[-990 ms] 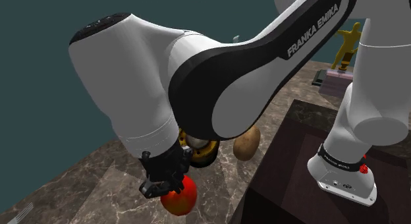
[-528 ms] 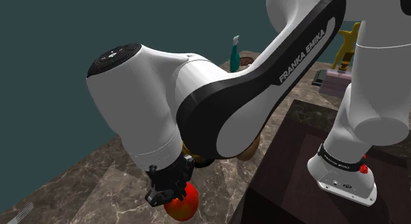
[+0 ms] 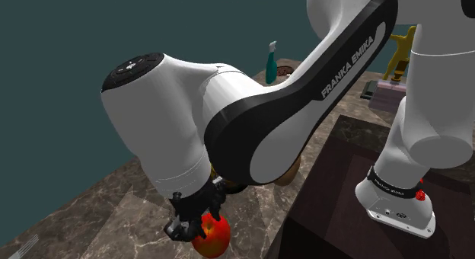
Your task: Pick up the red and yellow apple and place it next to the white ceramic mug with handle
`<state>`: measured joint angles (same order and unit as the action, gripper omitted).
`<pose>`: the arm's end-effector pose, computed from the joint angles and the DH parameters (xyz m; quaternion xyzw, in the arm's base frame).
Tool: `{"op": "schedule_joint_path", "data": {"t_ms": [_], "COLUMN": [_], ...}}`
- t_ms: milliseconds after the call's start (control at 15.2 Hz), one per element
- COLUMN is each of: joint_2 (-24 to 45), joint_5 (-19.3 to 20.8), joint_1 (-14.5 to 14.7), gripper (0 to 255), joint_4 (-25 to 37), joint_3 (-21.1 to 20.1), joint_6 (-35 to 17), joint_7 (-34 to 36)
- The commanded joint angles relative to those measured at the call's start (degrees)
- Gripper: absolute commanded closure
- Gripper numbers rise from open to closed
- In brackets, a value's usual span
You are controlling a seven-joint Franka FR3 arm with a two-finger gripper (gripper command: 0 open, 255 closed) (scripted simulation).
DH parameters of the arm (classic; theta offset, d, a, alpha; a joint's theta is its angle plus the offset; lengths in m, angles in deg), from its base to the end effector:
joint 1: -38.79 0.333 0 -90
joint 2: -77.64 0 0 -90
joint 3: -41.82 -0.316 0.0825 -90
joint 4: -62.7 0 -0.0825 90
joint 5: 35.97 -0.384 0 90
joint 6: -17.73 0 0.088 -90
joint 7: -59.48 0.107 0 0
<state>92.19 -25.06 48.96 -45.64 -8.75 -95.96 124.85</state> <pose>0.3212 0.4980 0.4102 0.9995 -0.0040 -0.0245 0.0218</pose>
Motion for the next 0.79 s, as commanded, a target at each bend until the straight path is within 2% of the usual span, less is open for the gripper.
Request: {"op": "schedule_joint_path", "data": {"t_ms": [0,264,528,726], "joint_2": [0.0,0.0,-1.96,-1.96], "joint_5": [0.0,0.0,-1.95,-1.96], "joint_1": [0.0,0.0,-0.46,-0.46], "gripper": [0,0,0,0], "joint_4": [0.0,0.0,5.55,5.55], "joint_3": [0.0,0.0,-0.78,-0.77], "joint_6": [0.0,0.0,6.74,6.74], "joint_7": [0.0,0.0,-1.34,-1.34]}}
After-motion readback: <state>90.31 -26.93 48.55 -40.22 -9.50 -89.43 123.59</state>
